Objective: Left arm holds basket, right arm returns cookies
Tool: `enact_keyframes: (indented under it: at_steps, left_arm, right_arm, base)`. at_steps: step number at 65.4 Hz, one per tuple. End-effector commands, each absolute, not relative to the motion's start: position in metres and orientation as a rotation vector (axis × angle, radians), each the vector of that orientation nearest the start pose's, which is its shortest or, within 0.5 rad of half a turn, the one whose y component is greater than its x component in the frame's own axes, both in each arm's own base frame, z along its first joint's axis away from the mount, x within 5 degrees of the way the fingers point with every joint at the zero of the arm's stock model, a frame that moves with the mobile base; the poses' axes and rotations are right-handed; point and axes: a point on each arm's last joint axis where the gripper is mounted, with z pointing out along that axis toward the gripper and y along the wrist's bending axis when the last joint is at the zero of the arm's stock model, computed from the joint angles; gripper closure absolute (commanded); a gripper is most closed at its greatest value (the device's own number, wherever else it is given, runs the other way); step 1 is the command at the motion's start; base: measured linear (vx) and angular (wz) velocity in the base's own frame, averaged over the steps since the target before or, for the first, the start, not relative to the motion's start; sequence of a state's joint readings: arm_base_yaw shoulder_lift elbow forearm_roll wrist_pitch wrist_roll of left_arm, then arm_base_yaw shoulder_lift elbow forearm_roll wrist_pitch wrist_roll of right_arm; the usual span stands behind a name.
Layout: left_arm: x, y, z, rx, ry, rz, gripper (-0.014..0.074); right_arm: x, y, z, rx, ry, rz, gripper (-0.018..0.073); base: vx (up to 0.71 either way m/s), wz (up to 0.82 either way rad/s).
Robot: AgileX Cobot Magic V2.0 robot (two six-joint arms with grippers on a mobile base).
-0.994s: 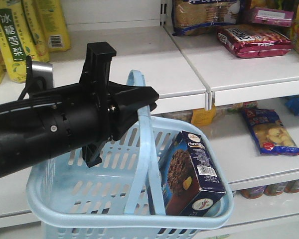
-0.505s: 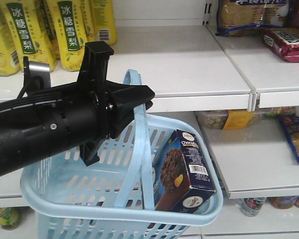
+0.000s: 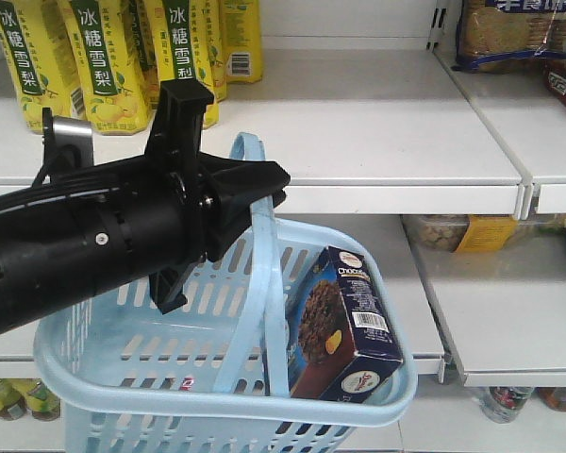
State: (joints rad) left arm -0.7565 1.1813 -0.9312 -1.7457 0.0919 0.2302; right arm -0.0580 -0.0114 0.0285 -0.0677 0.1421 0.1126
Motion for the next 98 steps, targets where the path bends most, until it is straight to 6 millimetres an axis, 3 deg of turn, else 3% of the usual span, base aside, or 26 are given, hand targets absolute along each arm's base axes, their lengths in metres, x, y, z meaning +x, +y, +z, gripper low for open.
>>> enact_keyframes:
  at_steps: [1,98]
  left_arm:
    - [0.1864,-0.1849,0.3888,-0.686,1.870,-1.718,0.0599]
    - [0.1864,-0.1849,0.3888,-0.686,1.870,-1.718,0.0599]
  right_arm:
    - [0.0566,-0.0038,0.1929,0.075,1.573,-0.025,0.0562]
    - [0.0566,-0.0038,0.1929,0.075,1.573,-0.025,0.0562]
  base:
    - [0.01,0.05]
    - [0.02,0.02]
